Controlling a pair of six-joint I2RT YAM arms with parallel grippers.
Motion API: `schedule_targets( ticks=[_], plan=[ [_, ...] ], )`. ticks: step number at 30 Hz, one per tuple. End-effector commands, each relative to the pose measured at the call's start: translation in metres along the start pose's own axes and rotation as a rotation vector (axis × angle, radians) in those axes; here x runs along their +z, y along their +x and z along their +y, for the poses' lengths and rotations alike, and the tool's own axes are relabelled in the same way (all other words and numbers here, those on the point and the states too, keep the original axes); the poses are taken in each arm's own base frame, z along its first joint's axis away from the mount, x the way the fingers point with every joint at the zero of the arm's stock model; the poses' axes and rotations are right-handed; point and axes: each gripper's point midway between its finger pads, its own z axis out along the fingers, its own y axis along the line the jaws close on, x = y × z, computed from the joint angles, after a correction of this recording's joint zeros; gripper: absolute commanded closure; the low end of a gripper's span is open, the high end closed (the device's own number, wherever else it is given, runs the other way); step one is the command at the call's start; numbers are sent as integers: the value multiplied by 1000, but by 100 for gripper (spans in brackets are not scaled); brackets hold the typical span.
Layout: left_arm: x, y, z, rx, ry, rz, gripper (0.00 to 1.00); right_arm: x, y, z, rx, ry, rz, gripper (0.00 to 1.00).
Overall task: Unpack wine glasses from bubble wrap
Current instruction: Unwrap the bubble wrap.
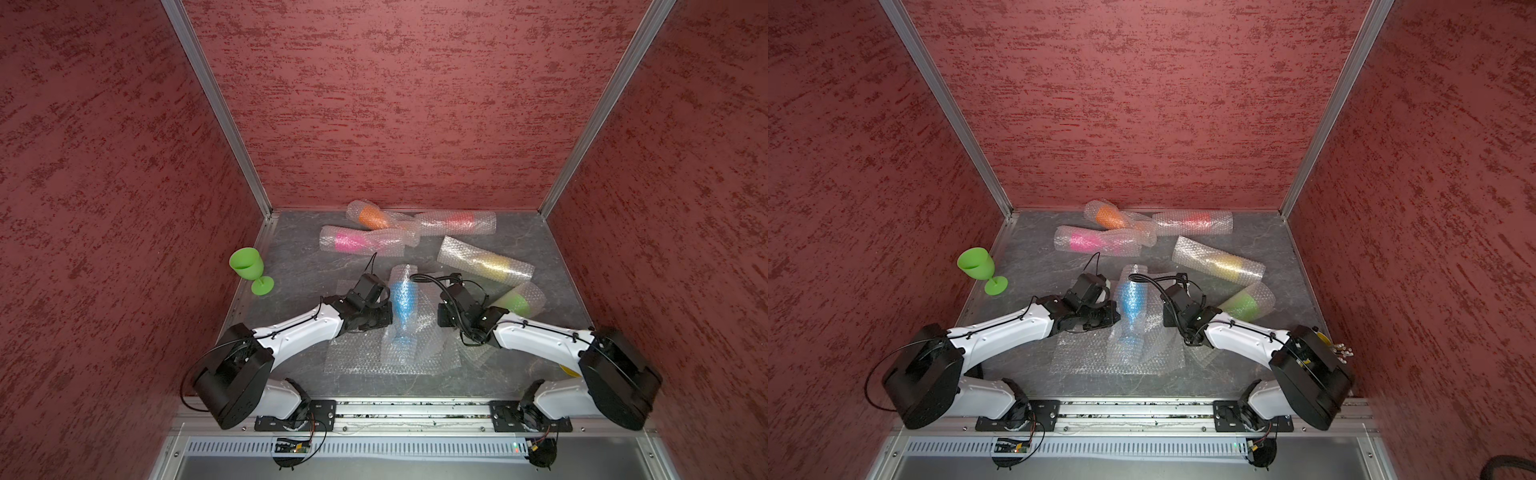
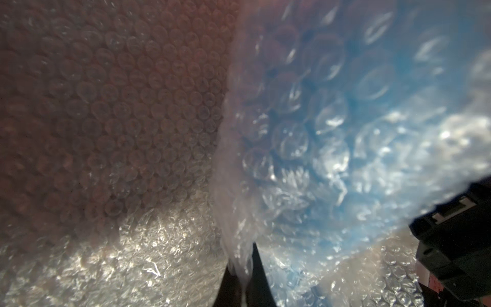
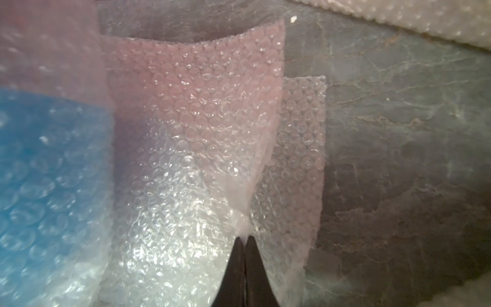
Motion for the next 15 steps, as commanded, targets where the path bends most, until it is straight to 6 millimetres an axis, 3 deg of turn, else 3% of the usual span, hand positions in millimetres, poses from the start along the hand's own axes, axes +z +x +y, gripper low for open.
schedule_targets(
  ticks=[1,3,8,11,15],
  plan=[
    [7,-9,-3,-12,-17,-22,97,-1,-16,-19,6,133,-46,56],
    [12,-6,-3,-17,-23,-6,91,-10,-31,-19,18,155,-82,48],
    [12,-8,-4,-27,-14,-19,79,-40,-61,-9,63,96,-182,48],
    [10,-8,1,-14,-36,-30,77,-42,-61,-11,65,93,-186,48],
    [8,-9,4,1,-42,-45,81,-27,-47,-16,43,130,-139,48]
  ],
)
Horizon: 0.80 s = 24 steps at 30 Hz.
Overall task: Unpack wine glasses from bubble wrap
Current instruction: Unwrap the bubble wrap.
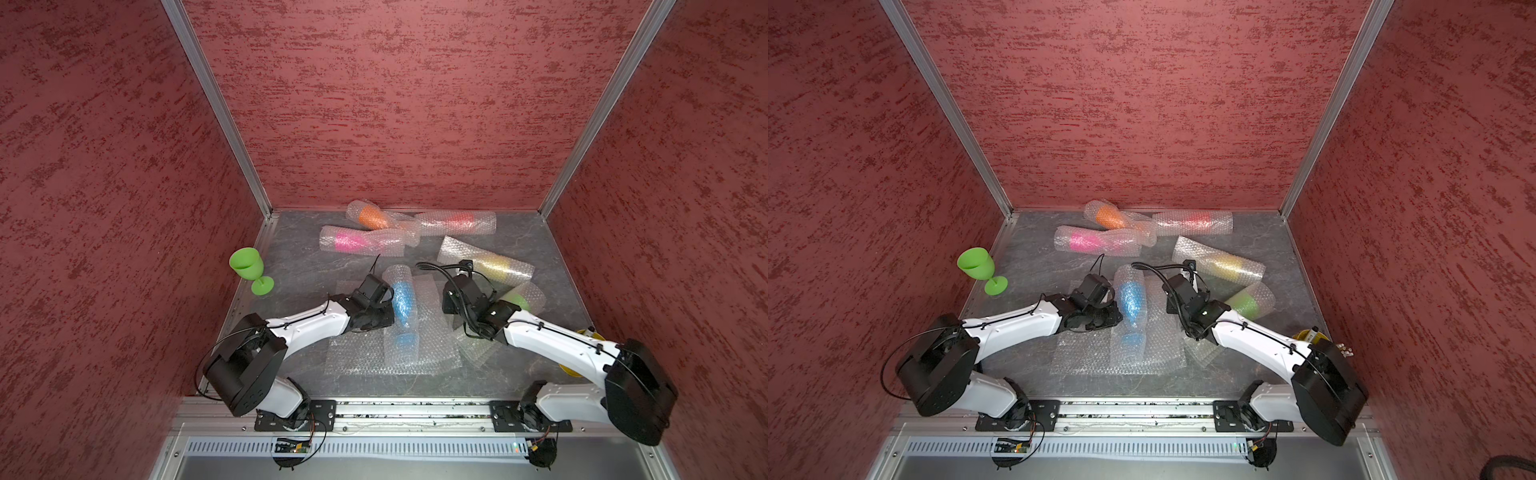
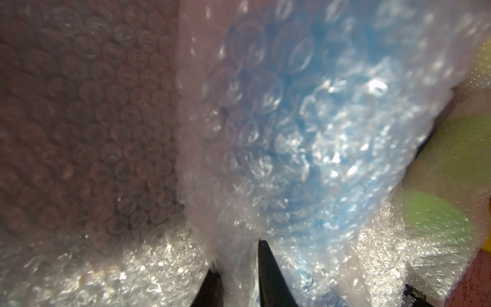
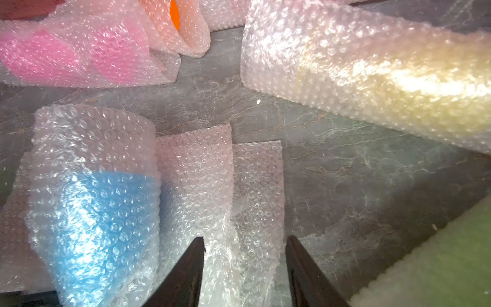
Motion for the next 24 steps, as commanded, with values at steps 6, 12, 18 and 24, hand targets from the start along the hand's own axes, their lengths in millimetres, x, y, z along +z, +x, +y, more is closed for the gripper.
schedule_targets(
  ticks=[6,12,18,24],
  plan=[
    [-2,-6,1,44,-5,-43,89,29,22,-19,-22,121,74,48],
    [0,-3,5,48,-15,-36,92,55,46,-35,-50,202,154,48],
    [2,-2,6,37,-11,-35,93,64,51,-35,-61,220,176,48],
    [2,-1,7,35,-13,-34,94,52,46,27,-35,-100,256,52]
  ],
)
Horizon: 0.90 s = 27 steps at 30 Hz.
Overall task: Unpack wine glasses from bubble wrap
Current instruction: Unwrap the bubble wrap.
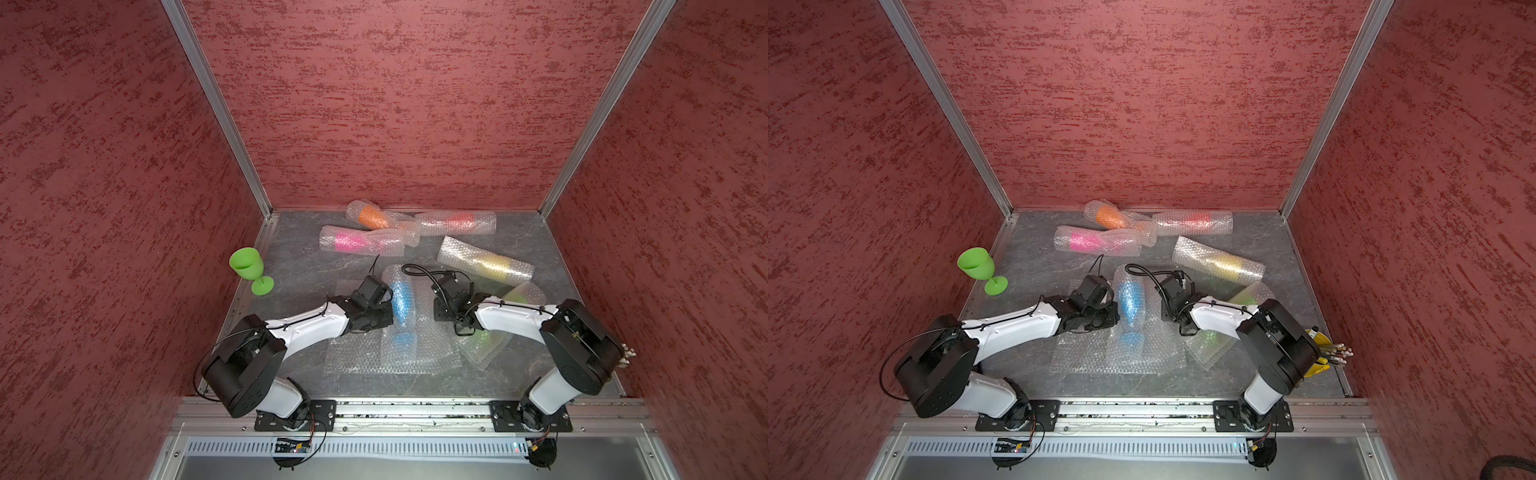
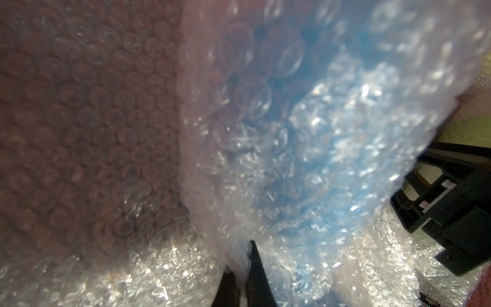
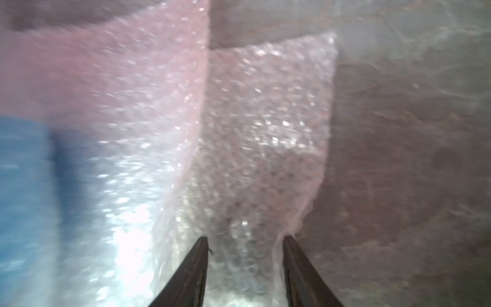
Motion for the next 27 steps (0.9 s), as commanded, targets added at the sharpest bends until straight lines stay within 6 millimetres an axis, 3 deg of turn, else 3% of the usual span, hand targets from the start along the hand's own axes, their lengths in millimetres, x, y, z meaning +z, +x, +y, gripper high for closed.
schedule_targets(
  ticks=[1,9,20,23,27],
  plan=[
    [0,0,3,8,-5,-14,94,-18,-19,11,-1,-54,-49,52],
    [0,1,6,1,-16,-17,95,-13,7,-20,95,3,-20,53],
    [-1,0,7,2,-13,-19,95,-40,0,-70,156,185,-106,52],
    [0,0,7,1,-9,-16,95,-51,-5,-53,150,77,-113,51],
    [1,-1,4,1,1,-13,96,-74,-24,7,94,-237,-119,50]
  ],
)
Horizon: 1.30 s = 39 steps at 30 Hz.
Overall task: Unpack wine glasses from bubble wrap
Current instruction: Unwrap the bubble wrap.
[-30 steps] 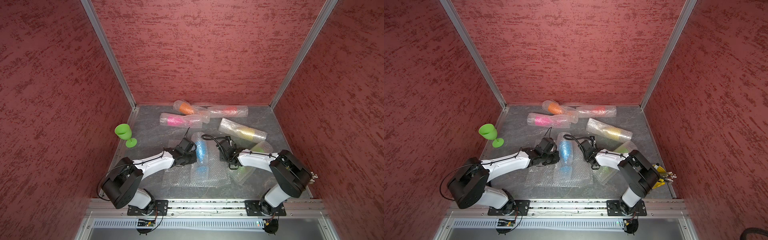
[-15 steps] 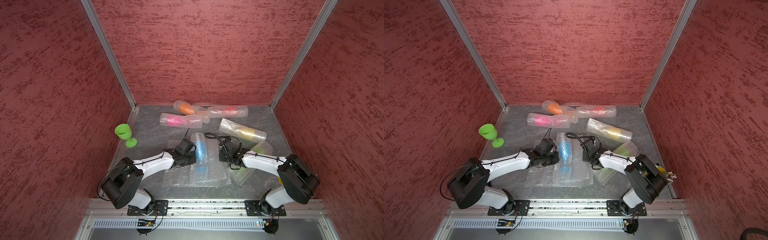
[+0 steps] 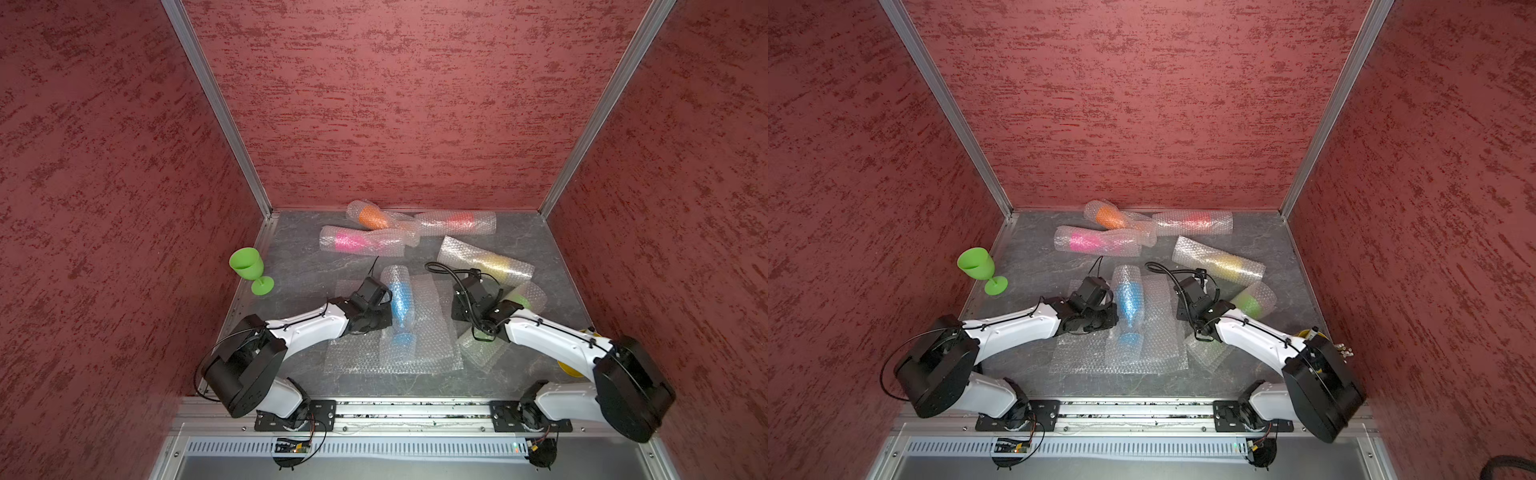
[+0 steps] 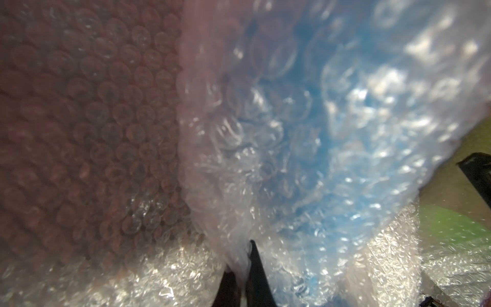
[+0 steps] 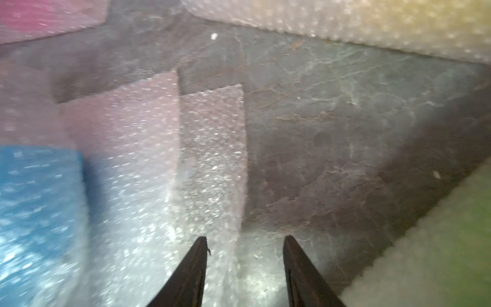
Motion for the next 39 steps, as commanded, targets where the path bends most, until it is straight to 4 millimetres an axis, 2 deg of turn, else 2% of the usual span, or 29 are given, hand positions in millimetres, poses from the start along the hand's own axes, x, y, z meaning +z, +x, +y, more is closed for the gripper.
schedule_targets(
  ticks=[1,4,7,9,17,23,25,28,31,35,39],
  plan=[
    [-2,-3,-2,7,14,-12,96,-14,-8,52,-29,-261,28,49],
    [-2,-3,-1,7,11,-14,96,-4,-1,75,-52,-344,108,48],
    [-2,-3,-1,7,10,-12,96,12,5,77,-48,-326,147,48],
    [-2,-3,-1,6,10,-11,96,25,10,70,-59,-279,150,48],
    [0,-2,0,5,8,-9,96,48,25,54,-89,-209,176,49],
    [0,-1,0,4,11,-7,97,56,19,37,-116,-106,139,47],
    [-1,-1,1,3,10,-6,97,56,18,38,-120,-110,134,47],
    [-1,-1,2,4,6,-8,97,55,24,56,-129,-212,160,55],
    [-2,-2,1,3,8,-11,97,49,29,72,-130,-309,188,69],
    [-6,-5,-3,4,19,-19,97,33,18,78,-125,-353,143,98],
    [-16,-11,-9,21,29,-39,98,19,13,82,-119,-382,127,100]
  ],
)
